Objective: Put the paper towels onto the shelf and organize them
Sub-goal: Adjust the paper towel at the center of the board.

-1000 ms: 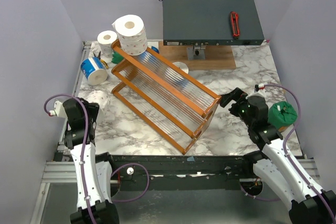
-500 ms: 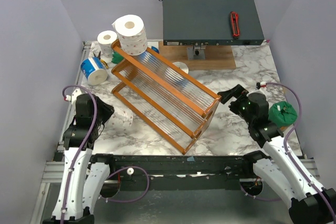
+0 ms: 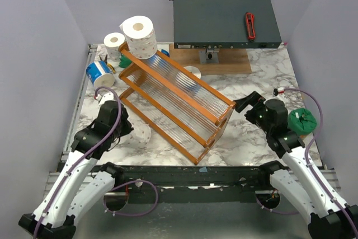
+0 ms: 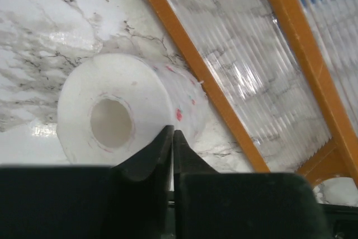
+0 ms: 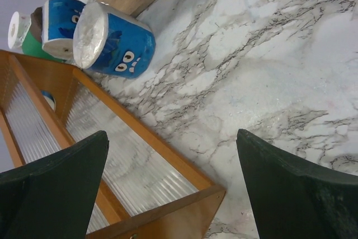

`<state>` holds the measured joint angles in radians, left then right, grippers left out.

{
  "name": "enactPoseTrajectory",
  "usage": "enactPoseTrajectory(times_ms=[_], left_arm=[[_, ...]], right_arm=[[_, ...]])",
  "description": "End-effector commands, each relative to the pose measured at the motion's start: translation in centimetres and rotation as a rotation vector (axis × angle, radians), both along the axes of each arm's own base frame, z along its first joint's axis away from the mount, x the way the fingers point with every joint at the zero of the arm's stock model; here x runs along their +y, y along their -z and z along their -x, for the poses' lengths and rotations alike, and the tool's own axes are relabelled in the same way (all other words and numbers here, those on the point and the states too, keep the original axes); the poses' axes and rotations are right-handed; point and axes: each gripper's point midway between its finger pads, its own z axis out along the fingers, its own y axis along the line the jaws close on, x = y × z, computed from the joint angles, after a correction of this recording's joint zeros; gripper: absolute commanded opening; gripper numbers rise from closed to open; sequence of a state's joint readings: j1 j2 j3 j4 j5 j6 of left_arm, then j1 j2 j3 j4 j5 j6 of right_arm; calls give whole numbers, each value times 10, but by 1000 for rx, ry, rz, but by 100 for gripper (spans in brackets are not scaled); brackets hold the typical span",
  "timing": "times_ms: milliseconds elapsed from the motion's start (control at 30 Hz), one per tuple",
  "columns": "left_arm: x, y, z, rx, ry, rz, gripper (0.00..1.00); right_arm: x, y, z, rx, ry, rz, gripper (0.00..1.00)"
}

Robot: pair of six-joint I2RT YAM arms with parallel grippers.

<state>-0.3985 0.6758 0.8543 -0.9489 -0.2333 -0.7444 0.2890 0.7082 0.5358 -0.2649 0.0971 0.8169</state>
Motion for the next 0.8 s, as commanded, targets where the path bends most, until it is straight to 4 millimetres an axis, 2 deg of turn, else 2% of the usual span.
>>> enactPoseTrajectory(times_ms=[0,200,267,467,567,633,667,700,767], left_arm=[[-2,29,6,57,19,-42,0],[-12,32,4,86,36,-41,2],[-13,28,4,72,38,-28,12],[-20,-6,4,-45,75,47,38],[-21,-17,6,-64,90,55,47],[-23,-18,7,-58,112,51,50],[-25,-16,8,-53,127,50,59],[-27,-13,9,-43,144,50,62],[-36,-7,10,-36,192,61,63]], right_arm=[[-7,14,15,33,0,44,100],[-11,13,22,27,5,53,100],[-12,11,23,23,6,57,100],[-11,8,26,6,-7,54,100],[-11,8,26,3,-10,55,100],[-11,8,26,0,-12,57,100],[-11,7,25,-4,-14,58,100],[-11,7,25,-6,-14,60,100],[-12,8,24,-8,-7,61,100]])
